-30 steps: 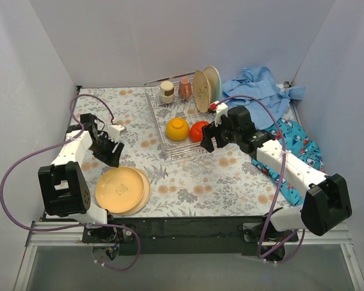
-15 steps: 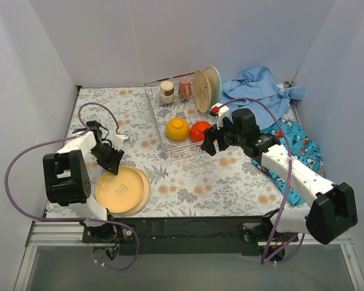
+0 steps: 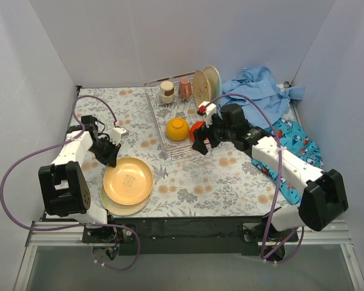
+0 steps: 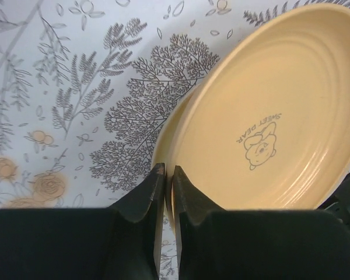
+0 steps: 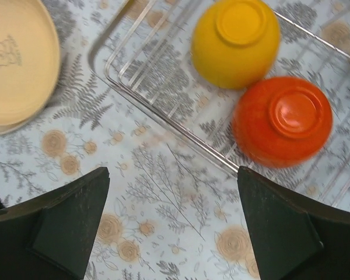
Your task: Load the mixed dishes into the dish rack
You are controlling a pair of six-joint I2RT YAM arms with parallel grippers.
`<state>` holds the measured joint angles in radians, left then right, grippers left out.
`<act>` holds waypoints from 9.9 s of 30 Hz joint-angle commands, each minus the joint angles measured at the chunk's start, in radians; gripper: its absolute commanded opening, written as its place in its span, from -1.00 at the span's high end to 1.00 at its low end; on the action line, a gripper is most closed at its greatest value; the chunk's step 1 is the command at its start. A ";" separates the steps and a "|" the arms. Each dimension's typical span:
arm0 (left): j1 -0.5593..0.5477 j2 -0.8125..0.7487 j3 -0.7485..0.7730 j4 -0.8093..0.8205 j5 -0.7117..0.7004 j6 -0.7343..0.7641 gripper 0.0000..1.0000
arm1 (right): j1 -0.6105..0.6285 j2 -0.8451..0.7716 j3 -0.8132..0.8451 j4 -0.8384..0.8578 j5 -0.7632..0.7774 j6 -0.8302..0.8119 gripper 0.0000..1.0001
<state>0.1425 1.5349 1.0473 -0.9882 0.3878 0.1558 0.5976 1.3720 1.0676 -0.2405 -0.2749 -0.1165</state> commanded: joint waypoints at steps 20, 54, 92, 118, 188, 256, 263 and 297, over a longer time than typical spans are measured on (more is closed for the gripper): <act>-0.067 -0.320 0.131 0.014 0.367 -0.070 1.00 | 0.157 0.397 0.419 0.135 -0.426 0.238 -0.88; -0.073 -0.420 0.163 0.789 -0.176 -0.926 -0.77 | 0.093 0.277 0.552 0.351 0.678 0.187 0.97; -0.058 -0.526 -0.062 0.738 -0.083 -0.958 -0.77 | 0.116 0.754 0.850 0.489 1.178 -0.063 0.97; -0.060 -0.518 -0.092 0.712 -0.050 -0.932 -0.79 | 0.131 0.740 0.819 0.264 1.106 0.001 0.03; -0.041 -0.383 -0.173 0.086 0.332 0.085 1.00 | 0.284 0.923 0.876 -0.117 -0.695 0.018 -0.56; -0.032 -0.680 -0.211 0.749 -0.389 -0.889 -0.80 | 0.209 0.636 0.865 0.596 0.908 0.144 0.97; -0.032 -0.665 -0.221 0.749 -0.359 -0.895 -0.80 | 0.226 0.703 0.931 0.629 0.913 0.126 0.97; -0.032 -0.608 -0.178 0.754 -0.268 -0.915 -0.83 | 0.254 0.724 0.882 0.574 0.987 0.018 -0.41</act>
<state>0.1097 0.9279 0.8322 -0.2356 0.0696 -0.7498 0.8532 2.2368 1.9396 0.2882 0.6819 -0.0891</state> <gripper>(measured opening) 0.896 0.623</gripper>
